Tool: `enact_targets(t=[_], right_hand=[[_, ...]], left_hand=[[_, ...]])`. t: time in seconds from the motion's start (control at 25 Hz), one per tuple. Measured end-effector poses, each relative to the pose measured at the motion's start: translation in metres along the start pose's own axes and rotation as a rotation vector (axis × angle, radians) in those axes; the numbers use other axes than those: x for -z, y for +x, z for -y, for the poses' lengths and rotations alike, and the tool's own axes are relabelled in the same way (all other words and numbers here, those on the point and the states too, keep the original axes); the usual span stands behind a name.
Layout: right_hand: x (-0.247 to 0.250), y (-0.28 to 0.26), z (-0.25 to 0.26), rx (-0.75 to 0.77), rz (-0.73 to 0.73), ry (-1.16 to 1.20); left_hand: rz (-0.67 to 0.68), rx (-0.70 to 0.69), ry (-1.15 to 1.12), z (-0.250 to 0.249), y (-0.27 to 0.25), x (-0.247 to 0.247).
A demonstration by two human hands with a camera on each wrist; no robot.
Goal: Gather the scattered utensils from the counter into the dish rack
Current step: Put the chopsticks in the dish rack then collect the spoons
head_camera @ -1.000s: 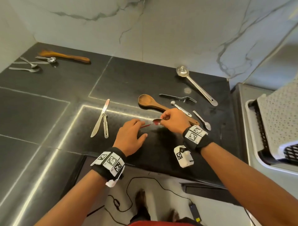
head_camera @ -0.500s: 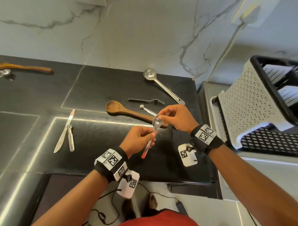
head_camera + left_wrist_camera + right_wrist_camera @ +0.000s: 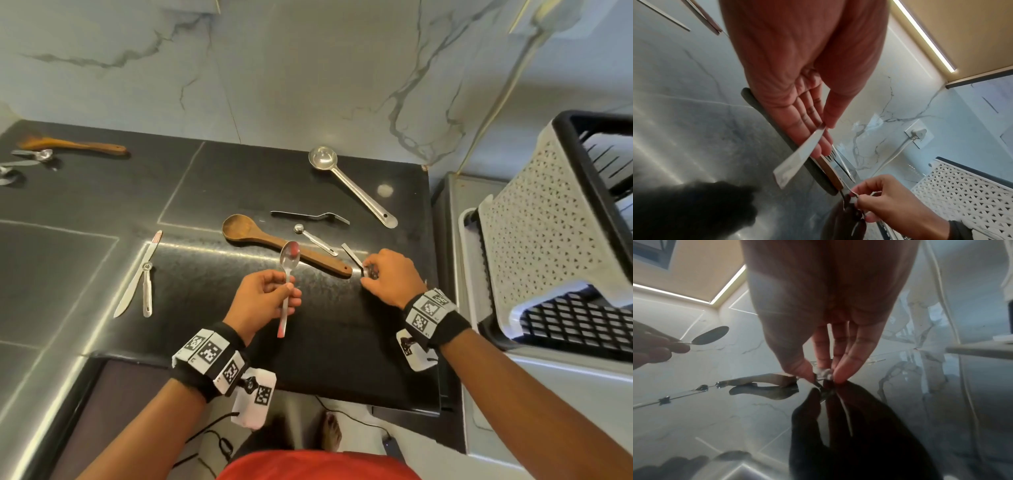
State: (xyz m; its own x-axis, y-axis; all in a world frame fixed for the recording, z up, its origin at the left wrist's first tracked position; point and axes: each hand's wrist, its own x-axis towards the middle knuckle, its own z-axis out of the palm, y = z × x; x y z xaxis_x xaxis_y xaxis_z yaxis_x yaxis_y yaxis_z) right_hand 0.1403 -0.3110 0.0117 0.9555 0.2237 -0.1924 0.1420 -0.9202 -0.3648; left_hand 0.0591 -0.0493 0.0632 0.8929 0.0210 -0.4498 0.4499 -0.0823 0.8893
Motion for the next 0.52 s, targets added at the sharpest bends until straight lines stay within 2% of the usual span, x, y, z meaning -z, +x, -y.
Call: enact_targets(t=[0.12, 0.2, 0.24, 0.32, 0.4, 0.52], right_hand=[[0.007, 0.0, 0.002, -0.07, -0.084, -0.013], [0.022, 0.0, 0.001, -0.105, -0.192, 0.114], [0.03, 0.0, 0.002, -0.073, -0.256, 0.219], [0.048, -0.002, 0.014, 0.085, -0.32, 0.393], [0.06, -0.003, 0.04, 0.299, -0.231, 0.398], [0.06, 0.0, 0.087, 0.534, 0.022, 0.293]], left_hand=[[-0.038, -0.008, -0.017, 0.004, -0.005, 0.007], [-0.07, -0.027, -0.025, 0.004, -0.005, 0.011], [-0.09, -0.042, -0.027, 0.004, -0.005, 0.014], [-0.133, -0.083, -0.035, 0.003, -0.005, 0.018], [-0.188, -0.141, -0.041, 0.002, -0.006, 0.025], [-0.242, -0.206, 0.0, 0.004, -0.009, 0.039]])
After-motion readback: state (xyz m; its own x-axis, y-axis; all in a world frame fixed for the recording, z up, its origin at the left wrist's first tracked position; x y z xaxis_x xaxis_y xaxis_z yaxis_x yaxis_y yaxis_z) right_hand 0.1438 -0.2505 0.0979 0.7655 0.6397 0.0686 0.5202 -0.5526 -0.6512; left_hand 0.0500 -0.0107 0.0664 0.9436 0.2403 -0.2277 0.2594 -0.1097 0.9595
